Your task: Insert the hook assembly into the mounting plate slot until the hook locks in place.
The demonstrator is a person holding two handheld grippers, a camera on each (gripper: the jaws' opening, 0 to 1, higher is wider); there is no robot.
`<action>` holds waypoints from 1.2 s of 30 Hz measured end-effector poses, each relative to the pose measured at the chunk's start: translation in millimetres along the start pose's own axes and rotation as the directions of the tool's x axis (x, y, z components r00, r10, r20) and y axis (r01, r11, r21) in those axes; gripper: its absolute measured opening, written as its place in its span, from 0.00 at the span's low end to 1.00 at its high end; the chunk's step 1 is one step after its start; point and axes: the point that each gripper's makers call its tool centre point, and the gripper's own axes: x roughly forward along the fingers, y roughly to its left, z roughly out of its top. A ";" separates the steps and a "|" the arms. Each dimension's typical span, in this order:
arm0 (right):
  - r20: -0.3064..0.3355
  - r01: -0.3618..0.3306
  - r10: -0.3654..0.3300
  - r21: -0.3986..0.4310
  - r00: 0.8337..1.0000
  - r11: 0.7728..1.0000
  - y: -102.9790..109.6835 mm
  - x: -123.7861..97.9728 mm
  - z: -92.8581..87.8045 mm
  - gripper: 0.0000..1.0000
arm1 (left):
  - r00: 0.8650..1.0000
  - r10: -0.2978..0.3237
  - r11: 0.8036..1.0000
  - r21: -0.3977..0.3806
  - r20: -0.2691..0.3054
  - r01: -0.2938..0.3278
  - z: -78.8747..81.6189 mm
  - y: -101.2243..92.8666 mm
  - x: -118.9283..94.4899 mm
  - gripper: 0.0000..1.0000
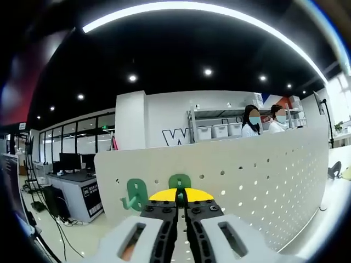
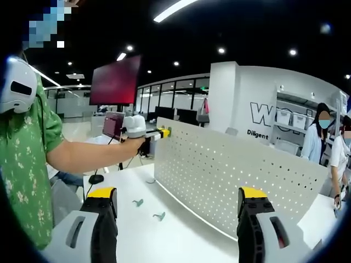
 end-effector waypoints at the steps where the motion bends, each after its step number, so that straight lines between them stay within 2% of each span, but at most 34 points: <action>1: -0.001 0.000 0.000 0.001 1.000 1.000 -0.1 0.2 -0.3 0.93 | 1.000 0.000 1.000 0.001 0.000 0.000 0.0 -0.3 0.2 0.03; 15: -0.008 -0.011 0.011 0.003 1.000 1.000 -0.1 4.3 -2.4 0.93 | 1.000 -0.001 1.000 0.016 0.013 0.001 -1.5 -1.9 -0.3 0.03; 23: -0.015 -0.013 0.013 0.003 1.000 1.000 0.0 3.5 -4.2 0.92 | 1.000 -0.003 1.000 -0.008 -0.015 0.003 -2.7 -2.3 -0.8 0.05; 36: -0.012 -0.014 0.014 0.002 1.000 1.000 2.3 2.9 -4.3 0.92 | 1.000 -0.015 0.999 -0.051 -0.027 0.014 -4.4 -5.2 -5.4 0.20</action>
